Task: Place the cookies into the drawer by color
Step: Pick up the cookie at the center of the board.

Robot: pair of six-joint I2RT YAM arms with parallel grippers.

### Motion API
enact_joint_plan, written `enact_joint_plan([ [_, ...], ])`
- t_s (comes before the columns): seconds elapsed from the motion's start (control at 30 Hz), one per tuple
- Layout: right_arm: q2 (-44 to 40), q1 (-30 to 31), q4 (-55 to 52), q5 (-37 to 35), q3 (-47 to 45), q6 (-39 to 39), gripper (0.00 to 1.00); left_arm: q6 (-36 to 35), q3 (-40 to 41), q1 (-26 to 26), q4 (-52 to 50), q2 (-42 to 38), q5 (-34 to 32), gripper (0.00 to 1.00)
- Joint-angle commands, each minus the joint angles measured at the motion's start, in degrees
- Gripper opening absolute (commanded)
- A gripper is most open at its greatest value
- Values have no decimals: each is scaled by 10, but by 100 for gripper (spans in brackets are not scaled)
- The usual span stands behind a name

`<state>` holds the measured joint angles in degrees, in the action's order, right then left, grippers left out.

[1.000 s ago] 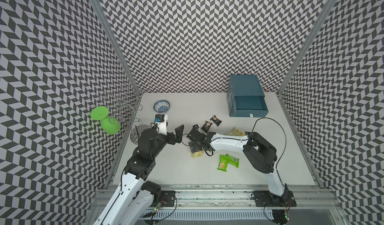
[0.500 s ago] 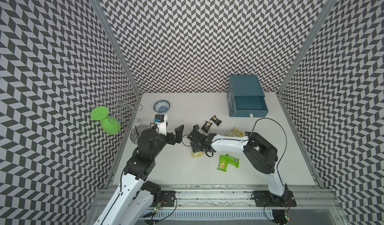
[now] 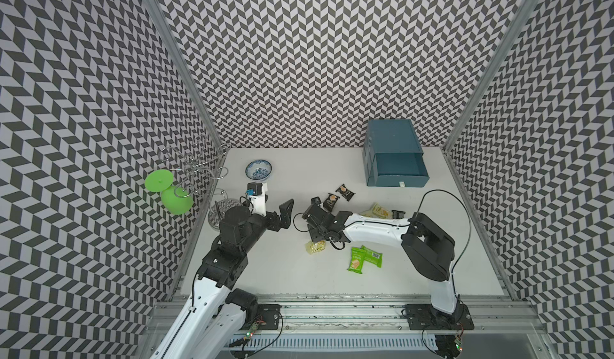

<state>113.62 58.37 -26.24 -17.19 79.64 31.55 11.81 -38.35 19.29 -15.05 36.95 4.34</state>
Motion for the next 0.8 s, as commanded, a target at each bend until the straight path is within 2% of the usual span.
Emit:
enact_joint_plan([
  [0.0, -46, 3, 5, -23, -2, -1, 59, -7, 5, -4, 9, -7, 8, 99],
  [0.23, -101, 3, -14, -66, 12, -10, 59, -7, 6, -4, 10, -7, 9, 99],
  [0.37, -126, 3, -32, -114, 37, -25, 59, -7, 6, -4, 9, -7, 9, 100],
  [0.53, -168, -5, -16, -193, 66, -79, 58, -7, 6, -4, 10, -7, 11, 99],
  [0.67, -202, -42, 3, -203, 91, -114, 56, -10, 5, -4, 11, -9, 19, 99],
  [0.77, -218, -84, 8, -195, 113, -135, 56, -22, 7, -4, 20, -13, 68, 99],
])
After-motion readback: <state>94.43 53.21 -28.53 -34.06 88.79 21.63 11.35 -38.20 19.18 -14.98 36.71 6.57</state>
